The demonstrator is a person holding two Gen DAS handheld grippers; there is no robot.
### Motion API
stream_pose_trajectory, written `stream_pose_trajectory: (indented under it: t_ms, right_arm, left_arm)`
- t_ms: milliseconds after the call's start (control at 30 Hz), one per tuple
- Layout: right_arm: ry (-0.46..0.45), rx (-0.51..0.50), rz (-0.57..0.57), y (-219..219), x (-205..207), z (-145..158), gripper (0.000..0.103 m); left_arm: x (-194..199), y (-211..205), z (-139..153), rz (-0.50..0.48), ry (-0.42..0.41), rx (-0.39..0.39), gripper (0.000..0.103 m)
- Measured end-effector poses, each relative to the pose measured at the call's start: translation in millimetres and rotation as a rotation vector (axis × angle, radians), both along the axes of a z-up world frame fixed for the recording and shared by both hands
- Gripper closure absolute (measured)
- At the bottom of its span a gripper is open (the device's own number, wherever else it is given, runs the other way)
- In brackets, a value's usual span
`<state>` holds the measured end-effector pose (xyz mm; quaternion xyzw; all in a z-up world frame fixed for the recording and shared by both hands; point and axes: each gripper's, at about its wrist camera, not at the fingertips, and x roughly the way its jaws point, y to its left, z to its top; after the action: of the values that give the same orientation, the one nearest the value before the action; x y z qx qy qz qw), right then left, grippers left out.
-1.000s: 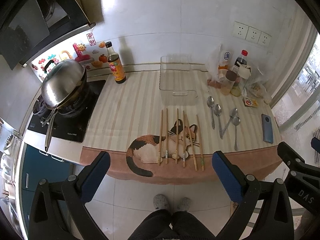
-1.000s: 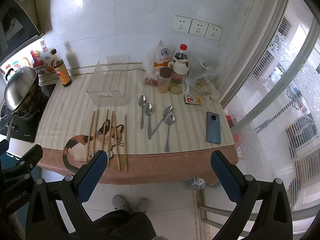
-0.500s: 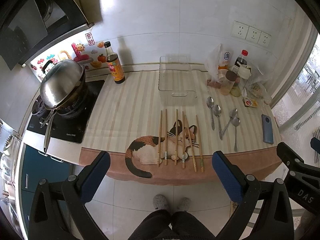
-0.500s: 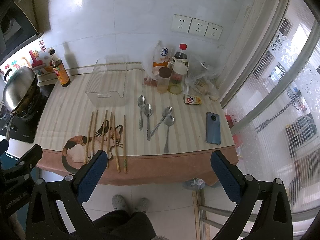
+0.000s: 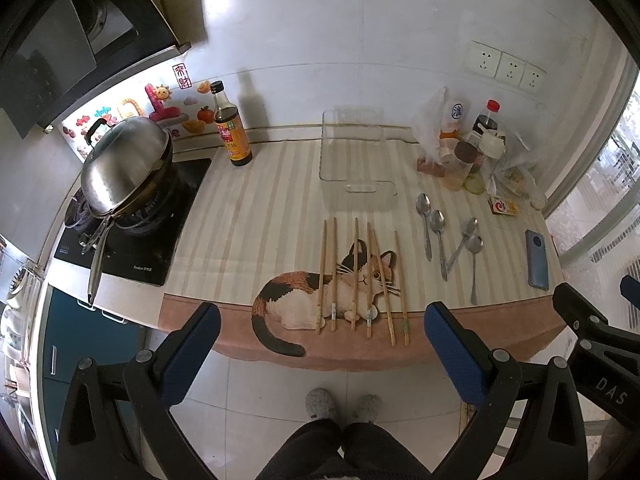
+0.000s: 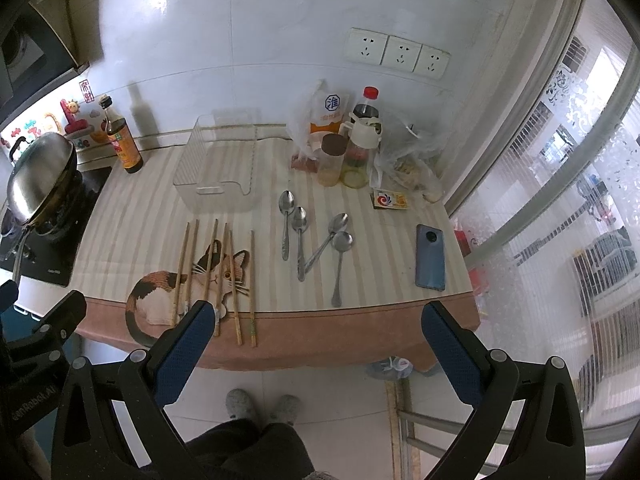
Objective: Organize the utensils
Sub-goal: 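Lower the right tool and close it on a wooden chopstick while the left tool grasps another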
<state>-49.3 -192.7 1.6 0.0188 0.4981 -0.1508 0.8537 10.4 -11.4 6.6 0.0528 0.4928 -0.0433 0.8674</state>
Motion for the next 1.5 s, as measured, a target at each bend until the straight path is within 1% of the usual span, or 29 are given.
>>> stream_pose_trajectory:
  t_ms: [133,167,233,333,367,400,433,467,533,567,600,633,700,733,767,867,900,967,1000,1067,1133,1167,1200,1267,1300,1333,1367,1400,1500]
  right_arm:
    - [-0.012,0.029,-0.014,-1,8,-9,0.0]
    - [-0.013,0.037,-0.014,-1,13,-13,0.0]
    - [-0.003,0.054,-0.012,-2,22,-27,0.0]
    - [0.031,0.065,-0.015,-2,43,-57,0.0]
    - [0.042,0.065,-0.015,-2,49,-65,0.0]
    - [0.064,0.067,-0.015,0,58,-81,0.002]
    - [0.083,0.072,-0.015,0,66,-93,0.007]
    - [0.102,0.083,-0.012,1,73,-106,0.01]
    - [0.164,0.11,-0.015,2,91,-140,0.026]
    - [0.194,0.126,-0.012,2,99,-156,0.029]
    - [0.234,0.154,-0.008,3,111,-177,0.036]
    - [0.265,0.177,-0.011,3,120,-194,0.042]
    - [0.309,0.212,-0.011,5,137,-223,0.047]
    - [0.325,0.216,-0.018,5,145,-236,0.049]
    - [0.34,0.226,-0.022,5,152,-247,0.049]
    - [0.374,0.258,-0.038,5,172,-274,0.05]
    - [0.383,0.263,-0.039,4,176,-278,0.05]
    - [0.406,0.258,-0.046,5,184,-290,0.05]
    - [0.419,0.249,-0.047,7,189,-297,0.05]
    - [0.451,0.235,-0.045,12,194,-308,0.05]
    - [0.478,0.235,-0.046,16,197,-317,0.051]
    - [0.492,0.227,-0.049,17,198,-321,0.052]
    - [0.506,0.232,-0.048,20,199,-326,0.054]
    - [0.493,0.235,-0.054,21,200,-328,0.063]
    - [0.492,0.246,-0.046,23,200,-327,0.074]
    - [0.494,0.238,-0.046,24,200,-328,0.087]
    - [0.503,0.225,-0.048,26,199,-328,0.093]
    - [0.518,0.213,-0.051,27,197,-328,0.096]
    - [0.528,0.21,-0.058,29,186,-324,0.096]
  left_arm:
    - [12,9,-13,0.002,-0.095,0.015,0.0]
    - [19,12,-19,0.011,-0.106,0.022,0.0]
    - [36,19,-31,0.027,-0.1,0.025,0.0]
    - [64,28,-56,0.062,-0.063,0.055,0.0]
    - [75,32,-69,0.075,-0.043,0.062,0.0]
    - [85,34,-80,0.078,-0.025,0.061,0.0]
    - [93,36,-90,0.084,-0.004,0.064,0.0]
    - [102,38,-101,0.09,0.021,0.069,0.0]
    - [122,42,-130,0.093,0.094,0.063,0.0]
    - [133,44,-148,0.091,0.146,0.059,0.0]
    - [143,45,-163,0.087,0.194,0.043,0.001]
    - [151,46,-175,0.089,0.229,0.035,0.006]
    - [165,46,-202,0.078,0.307,0.004,0.014]
    - [172,44,-217,0.072,0.35,-0.008,0.022]
    - [176,42,-228,0.063,0.38,-0.017,0.028]
    - [187,31,-262,0.024,0.448,-0.017,0.036]
    - [189,27,-270,0.01,0.46,-0.007,0.039]
    - [192,22,-284,-0.004,0.484,0.015,0.051]
    - [193,22,-288,-0.006,0.489,0.018,0.054]
    - [193,22,-296,-0.012,0.498,0.024,0.072]
    - [192,24,-299,-0.015,0.49,0.022,0.082]
    - [191,26,-299,-0.014,0.485,0.02,0.092]
    - [188,28,-299,-0.018,0.479,0.027,0.096]
    - [182,34,-300,-0.016,0.478,0.021,0.098]
    - [179,38,-300,-0.016,0.479,0.02,0.098]
    - [176,45,-300,-0.014,0.48,0.022,0.098]
    - [173,51,-300,-0.011,0.483,0.02,0.098]
    - [169,57,-300,-0.008,0.485,0.008,0.098]
    - [161,66,-298,-0.023,0.485,-0.002,0.098]
